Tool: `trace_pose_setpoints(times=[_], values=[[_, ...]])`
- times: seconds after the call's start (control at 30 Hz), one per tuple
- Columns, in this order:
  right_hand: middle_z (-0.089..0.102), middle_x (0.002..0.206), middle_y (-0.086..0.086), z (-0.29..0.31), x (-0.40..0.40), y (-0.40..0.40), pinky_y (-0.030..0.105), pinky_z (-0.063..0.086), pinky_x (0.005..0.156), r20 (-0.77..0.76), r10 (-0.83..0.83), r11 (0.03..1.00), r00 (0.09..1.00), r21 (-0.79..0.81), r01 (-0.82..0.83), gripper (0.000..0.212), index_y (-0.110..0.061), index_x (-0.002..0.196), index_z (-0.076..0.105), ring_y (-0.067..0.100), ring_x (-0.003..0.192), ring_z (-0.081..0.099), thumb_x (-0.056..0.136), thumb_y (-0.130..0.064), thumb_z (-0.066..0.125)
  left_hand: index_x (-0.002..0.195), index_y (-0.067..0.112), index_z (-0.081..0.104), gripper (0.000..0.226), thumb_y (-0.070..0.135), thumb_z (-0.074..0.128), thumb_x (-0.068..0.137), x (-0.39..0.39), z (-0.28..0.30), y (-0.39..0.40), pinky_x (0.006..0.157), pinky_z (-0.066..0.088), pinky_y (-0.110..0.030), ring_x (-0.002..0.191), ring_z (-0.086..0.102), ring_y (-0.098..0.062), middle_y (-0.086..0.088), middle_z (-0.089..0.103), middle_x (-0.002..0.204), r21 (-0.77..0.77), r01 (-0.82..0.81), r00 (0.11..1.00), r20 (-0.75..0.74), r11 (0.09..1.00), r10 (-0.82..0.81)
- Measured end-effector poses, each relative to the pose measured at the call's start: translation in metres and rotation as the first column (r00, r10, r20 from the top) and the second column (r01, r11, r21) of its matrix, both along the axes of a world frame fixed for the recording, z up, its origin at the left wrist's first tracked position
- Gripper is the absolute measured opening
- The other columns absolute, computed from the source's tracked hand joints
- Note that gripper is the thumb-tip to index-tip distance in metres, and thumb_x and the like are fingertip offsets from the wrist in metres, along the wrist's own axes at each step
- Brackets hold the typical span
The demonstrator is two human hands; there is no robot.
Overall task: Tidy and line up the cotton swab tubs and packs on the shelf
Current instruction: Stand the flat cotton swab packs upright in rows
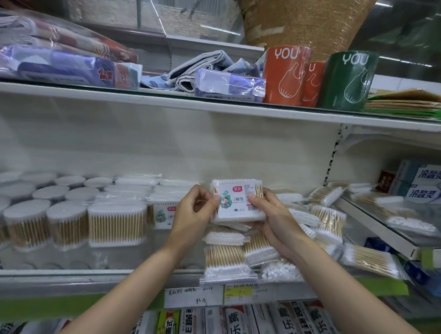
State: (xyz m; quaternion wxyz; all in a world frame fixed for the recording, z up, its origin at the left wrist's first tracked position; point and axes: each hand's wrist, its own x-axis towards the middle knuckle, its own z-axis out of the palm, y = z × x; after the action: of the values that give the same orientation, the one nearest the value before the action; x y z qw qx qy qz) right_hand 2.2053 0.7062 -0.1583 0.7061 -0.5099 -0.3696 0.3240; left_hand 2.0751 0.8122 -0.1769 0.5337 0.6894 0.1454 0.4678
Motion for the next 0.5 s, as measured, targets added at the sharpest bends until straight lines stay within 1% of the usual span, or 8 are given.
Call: trace_pose_setpoints(times=[0.07,0.13,0.2,0.27,0.3,0.37,0.43,0.5], values=[[0.070,0.100,0.009,0.0005,0.0001,-0.0003,0.039,0.055,0.075,-0.011,0.004,1.000,1.000,-0.002,-0.004,0.015,-0.012,0.105,0.058,0.022,0.087,0.068,0.091,-0.014,0.054,0.080,0.011,0.050,0.014,0.015,0.060,0.089,-0.0007,-0.0002,-0.0011,0.073,0.055,-0.040,0.091,0.067,-0.020,-0.012,0.065,0.091,-0.018,0.024,1.000,-0.003,1.000,-0.024],[0.069,0.102,0.011,0.0016,0.0012,-0.0016,0.038,0.056,0.067,-0.017,0.029,1.000,0.999,0.012,-0.028,0.018,-0.011,0.106,0.058,0.026,0.091,0.067,0.088,-0.011,0.055,0.082,0.012,0.050,0.013,0.013,0.061,0.088,-0.0019,0.0000,-0.0021,0.077,0.056,-0.042,0.094,0.066,-0.024,-0.013,0.064,0.096,-0.002,0.040,0.999,0.001,0.999,-0.040],[0.068,0.100,0.010,0.0027,0.0024,-0.0039,0.040,0.054,0.061,-0.001,0.058,0.998,0.998,0.030,-0.058,0.028,-0.012,0.104,0.056,0.029,0.090,0.066,0.077,-0.009,0.061,0.084,0.013,0.049,0.013,0.007,0.060,0.088,-0.0032,0.0009,-0.0045,0.078,0.057,-0.042,0.097,0.066,-0.024,-0.013,0.064,0.102,0.001,0.081,0.997,0.020,0.997,-0.081],[0.066,0.097,0.011,0.0027,0.0034,-0.0055,0.044,0.050,0.062,0.000,0.069,0.997,0.998,0.032,-0.069,0.037,-0.011,0.099,0.052,0.030,0.086,0.066,0.063,-0.009,0.062,0.085,0.011,0.047,0.015,0.000,0.058,0.088,-0.0042,0.0024,-0.0070,0.080,0.057,-0.038,0.099,0.065,-0.018,-0.009,0.062,0.106,0.011,0.101,0.994,0.046,0.995,-0.101],[0.064,0.097,0.011,0.0026,0.0034,-0.0060,0.046,0.050,0.063,-0.008,0.072,0.997,0.997,0.032,-0.072,0.038,-0.010,0.097,0.051,0.030,0.086,0.065,0.060,-0.009,0.060,0.085,0.010,0.047,0.016,-0.002,0.057,0.087,-0.0040,0.0029,-0.0071,0.081,0.057,-0.036,0.100,0.065,-0.017,-0.007,0.062,0.106,0.020,0.100,0.993,0.055,0.995,-0.101],[0.062,0.097,0.012,0.0026,0.0035,-0.0061,0.047,0.051,0.065,-0.027,0.073,0.997,0.997,0.033,-0.073,0.038,-0.009,0.094,0.050,0.031,0.089,0.063,0.058,-0.005,0.060,0.084,0.009,0.047,0.017,-0.005,0.057,0.086,-0.0035,0.0037,-0.0074,0.081,0.057,-0.033,0.101,0.064,-0.015,-0.004,0.061,0.104,0.028,0.104,0.992,0.066,0.994,-0.105],[0.061,0.097,0.012,0.0027,0.0035,-0.0064,0.047,0.051,0.067,-0.039,0.069,0.997,0.997,0.034,-0.068,0.033,-0.009,0.093,0.049,0.031,0.090,0.061,0.063,0.000,0.060,0.084,0.009,0.048,0.017,-0.005,0.057,0.086,-0.0032,0.0034,-0.0073,0.081,0.057,-0.033,0.100,0.064,-0.015,-0.003,0.061,0.104,0.029,0.103,0.992,0.066,0.994,-0.105],[0.061,0.096,0.011,0.0028,0.0033,-0.0069,0.046,0.051,0.067,-0.034,0.067,0.997,0.997,0.043,-0.066,0.029,-0.009,0.093,0.050,0.030,0.089,0.061,0.068,0.002,0.057,0.083,0.008,0.048,0.015,-0.004,0.057,0.086,-0.0032,0.0031,-0.0073,0.080,0.058,-0.033,0.100,0.065,-0.014,-0.006,0.061,0.107,0.026,0.096,0.993,0.060,0.995,-0.097]])
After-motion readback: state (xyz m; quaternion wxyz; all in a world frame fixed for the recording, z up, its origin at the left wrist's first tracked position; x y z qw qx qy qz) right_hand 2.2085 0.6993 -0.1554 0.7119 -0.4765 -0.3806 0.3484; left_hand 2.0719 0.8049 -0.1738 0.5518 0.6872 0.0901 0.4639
